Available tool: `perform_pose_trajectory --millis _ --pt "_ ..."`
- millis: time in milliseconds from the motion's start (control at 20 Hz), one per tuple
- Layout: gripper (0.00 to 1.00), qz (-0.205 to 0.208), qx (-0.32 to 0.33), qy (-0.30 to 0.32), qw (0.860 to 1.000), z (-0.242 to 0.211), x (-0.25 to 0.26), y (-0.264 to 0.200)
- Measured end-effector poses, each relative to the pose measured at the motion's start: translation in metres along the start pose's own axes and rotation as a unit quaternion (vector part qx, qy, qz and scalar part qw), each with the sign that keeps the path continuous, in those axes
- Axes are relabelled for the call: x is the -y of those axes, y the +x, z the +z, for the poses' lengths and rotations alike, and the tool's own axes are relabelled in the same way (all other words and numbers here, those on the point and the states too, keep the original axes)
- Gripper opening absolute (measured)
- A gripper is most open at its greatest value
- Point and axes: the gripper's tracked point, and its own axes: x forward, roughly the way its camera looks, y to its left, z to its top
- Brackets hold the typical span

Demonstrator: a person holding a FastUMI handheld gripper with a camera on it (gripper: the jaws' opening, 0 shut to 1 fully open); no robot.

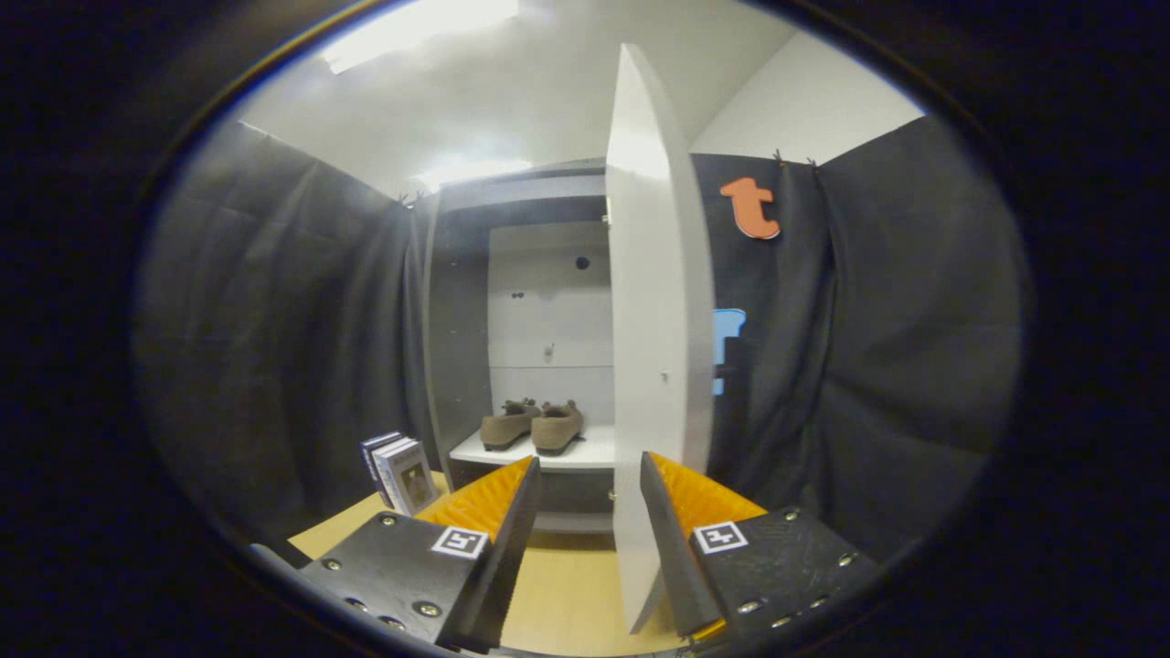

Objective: Open the shoe cabinet door, grab the shoes and put them into the shoe cabinet, then close the shoe cabinet door.

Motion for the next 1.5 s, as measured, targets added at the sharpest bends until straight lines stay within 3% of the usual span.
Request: perform_pose_trajectory --millis 250,600,1050,1350,1500 --pt "0.69 -0.036 0.015 -0.006 0.999 0.027 0.051 -0.006" --pt "0.69 -0.079 0.001 0.012 0.997 0.018 0.096 0.010" --pt "0.71 -0.026 -0.008 0.031 0.999 0.013 0.069 0.028" --pt "0.72 0.076 -0.019 0.065 0.995 0.006 0.001 0.047" --pt "0.72 0.097 -0.023 0.061 0.993 0.005 -0.027 0.064"
